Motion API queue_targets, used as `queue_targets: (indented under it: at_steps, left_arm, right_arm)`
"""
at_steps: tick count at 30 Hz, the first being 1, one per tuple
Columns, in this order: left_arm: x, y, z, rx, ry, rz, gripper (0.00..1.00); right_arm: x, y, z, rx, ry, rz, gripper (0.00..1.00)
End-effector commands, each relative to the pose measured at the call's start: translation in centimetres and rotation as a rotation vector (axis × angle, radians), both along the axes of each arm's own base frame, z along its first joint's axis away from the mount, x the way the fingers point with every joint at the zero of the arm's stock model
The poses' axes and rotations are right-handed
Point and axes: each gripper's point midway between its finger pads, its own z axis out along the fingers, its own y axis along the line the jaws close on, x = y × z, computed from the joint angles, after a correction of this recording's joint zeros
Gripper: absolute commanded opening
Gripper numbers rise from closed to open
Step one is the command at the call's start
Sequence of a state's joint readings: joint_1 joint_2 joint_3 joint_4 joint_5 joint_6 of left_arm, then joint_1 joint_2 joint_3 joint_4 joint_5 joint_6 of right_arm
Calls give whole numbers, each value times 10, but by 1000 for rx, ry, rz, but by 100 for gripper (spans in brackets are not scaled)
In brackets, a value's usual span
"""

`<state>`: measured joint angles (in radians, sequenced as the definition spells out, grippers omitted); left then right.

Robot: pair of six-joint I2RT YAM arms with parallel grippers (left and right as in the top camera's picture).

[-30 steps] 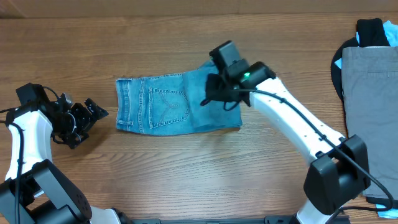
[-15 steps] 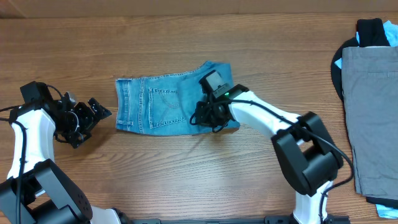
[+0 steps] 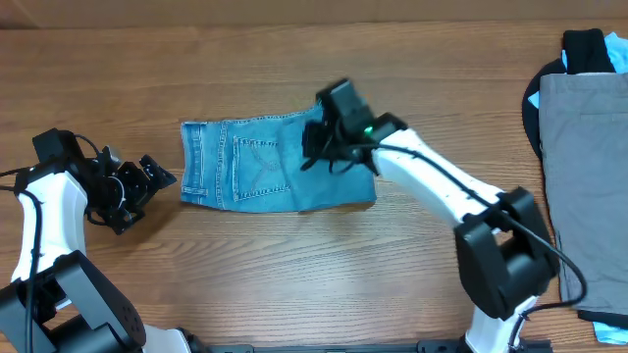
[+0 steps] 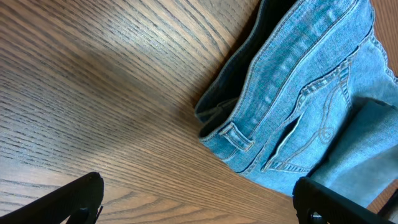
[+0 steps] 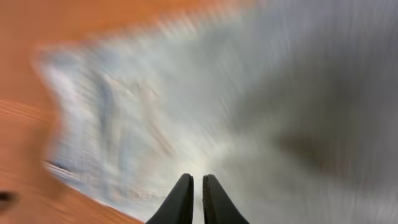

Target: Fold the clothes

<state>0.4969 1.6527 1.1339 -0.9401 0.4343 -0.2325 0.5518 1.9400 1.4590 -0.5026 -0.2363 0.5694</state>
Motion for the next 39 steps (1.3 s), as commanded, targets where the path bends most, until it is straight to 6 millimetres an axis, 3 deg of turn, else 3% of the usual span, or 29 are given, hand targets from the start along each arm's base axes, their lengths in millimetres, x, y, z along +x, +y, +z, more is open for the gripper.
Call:
queue_targets:
  at_steps: [1, 6, 10, 13, 18, 22, 28, 33, 35, 39]
  left_arm:
    - [1, -4, -2, -8, -3, -27, 100]
    - [0, -4, -2, -8, -2, -28, 100]
    - [1, -4, -2, -7, -4, -30, 100]
    - [0, -4, -2, -7, -3, -30, 100]
    - [0, -5, -2, -9, -1, -30, 100]
    - [0, -5, -2, -9, 0, -30, 100]
    - [-1, -4, -2, -6, 3, -30, 100]
    - [-2, -4, -2, -5, 6, -30, 100]
    - [-2, -4, -2, -5, 6, -30, 100]
    - [-2, -4, -2, -5, 8, -32, 100]
  right_arm:
    - [0, 18, 24, 111, -27, 89, 10]
    - [-6, 40, 3, 177, 28, 152, 10]
    - [-5, 46, -32, 191, 107, 131, 10]
    - [3, 46, -44, 181, 91, 118, 11]
    - [36, 29, -57, 156, 16, 37, 15]
    - [62, 4, -90, 164, 29, -43, 15]
    - [82, -34, -131, 124, 46, -115, 14]
    - [98, -68, -130, 96, 29, -169, 11]
    - [104, -80, -121, 98, 28, -185, 11]
    - [116, -108, -83, 101, 0, -236, 11]
